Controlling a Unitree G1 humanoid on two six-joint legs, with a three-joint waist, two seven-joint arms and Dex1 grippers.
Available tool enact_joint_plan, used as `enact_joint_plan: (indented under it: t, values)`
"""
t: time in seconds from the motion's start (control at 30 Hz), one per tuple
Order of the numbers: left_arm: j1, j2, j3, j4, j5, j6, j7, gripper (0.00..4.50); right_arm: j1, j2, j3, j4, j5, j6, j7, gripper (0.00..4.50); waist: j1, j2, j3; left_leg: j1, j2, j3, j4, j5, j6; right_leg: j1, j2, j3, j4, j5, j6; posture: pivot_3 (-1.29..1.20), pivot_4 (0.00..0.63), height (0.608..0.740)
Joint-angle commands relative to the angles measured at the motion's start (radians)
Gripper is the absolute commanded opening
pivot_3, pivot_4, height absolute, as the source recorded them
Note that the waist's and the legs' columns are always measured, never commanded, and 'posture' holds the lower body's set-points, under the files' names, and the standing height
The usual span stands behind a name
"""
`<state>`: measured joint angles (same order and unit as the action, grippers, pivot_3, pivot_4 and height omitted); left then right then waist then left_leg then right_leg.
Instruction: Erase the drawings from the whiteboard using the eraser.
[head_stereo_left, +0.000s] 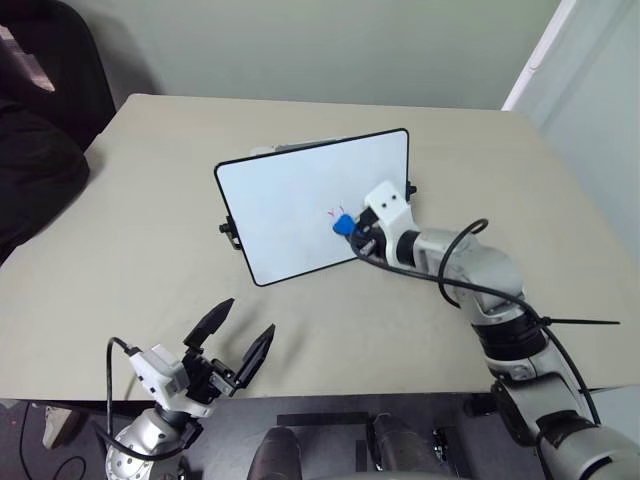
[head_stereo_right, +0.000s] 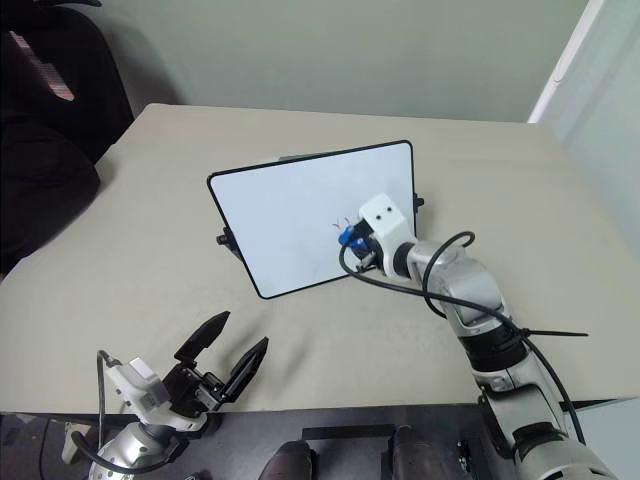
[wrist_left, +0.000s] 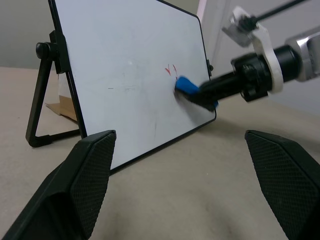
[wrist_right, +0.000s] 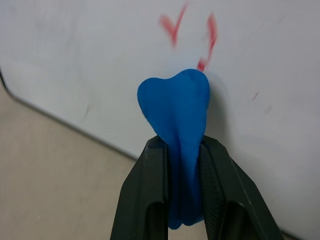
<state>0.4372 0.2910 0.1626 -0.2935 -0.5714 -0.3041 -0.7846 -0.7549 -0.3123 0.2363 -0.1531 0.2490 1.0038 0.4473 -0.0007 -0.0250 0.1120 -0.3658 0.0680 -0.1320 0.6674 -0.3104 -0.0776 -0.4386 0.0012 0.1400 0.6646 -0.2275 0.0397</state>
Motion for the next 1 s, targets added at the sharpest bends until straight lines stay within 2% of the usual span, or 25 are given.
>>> enact_joint_plan:
  t: [0.03, 0.23, 0.47, 0.87, 1.0]
  values:
    - [-0.002, -0.004, 0.015, -0.006, -0.015, -0.005, -0.004, 4.5, -0.06, 0.01, -0.065, 0.004, -0.016, -0.043, -0.034, 0.6, 0.0, 0.0, 0.0, 0.0, 0.0, 0.0, 0.0, 0.0, 0.0, 0.0, 0.0, 0.0, 0.0, 0.0, 0.0, 0.0, 0.15, 0.74]
    - [-0.005, -0.002, 0.019, -0.001, -0.02, -0.005, -0.003, 4.5, -0.037, 0.008, -0.048, 0.001, -0.023, -0.048, -0.033, 0.6, 0.0, 0.0, 0.0, 0.0, 0.0, 0.0, 0.0, 0.0, 0.0, 0.0, 0.0, 0.0, 0.0, 0.0, 0.0, 0.0, 0.15, 0.74]
    - [-0.006, -0.001, 0.024, -0.001, -0.025, -0.002, -0.007, 4.5, 0.07, -0.038, 0.065, -0.065, -0.024, -0.004, 0.022, 0.6, 0.002, -0.001, 0.0, 0.0, 0.0, 0.0, 0.0, 0.0, -0.001, 0.001, 0.0, 0.0, 0.0, 0.0, 0.0, 0.0, 0.15, 0.74]
    - [-0.004, -0.005, 0.016, -0.007, -0.018, -0.003, -0.008, 4.5, -0.111, 0.028, -0.01, 0.022, -0.044, -0.053, -0.033, 0.6, 0.0, 0.0, 0.0, 0.0, 0.0, 0.0, -0.001, 0.0, -0.001, 0.0, 0.0, 0.0, 0.0, 0.0, 0.0, 0.0, 0.15, 0.74]
    - [-0.006, -0.005, 0.019, -0.006, -0.018, -0.002, -0.004, 4.5, -0.098, 0.018, 0.011, 0.036, -0.071, -0.069, -0.043, 0.6, 0.0, 0.0, 0.0, 0.0, 0.0, -0.001, -0.001, 0.0, -0.001, -0.001, 0.0, 0.0, 0.0, 0.0, 0.0, 0.0, 0.15, 0.74]
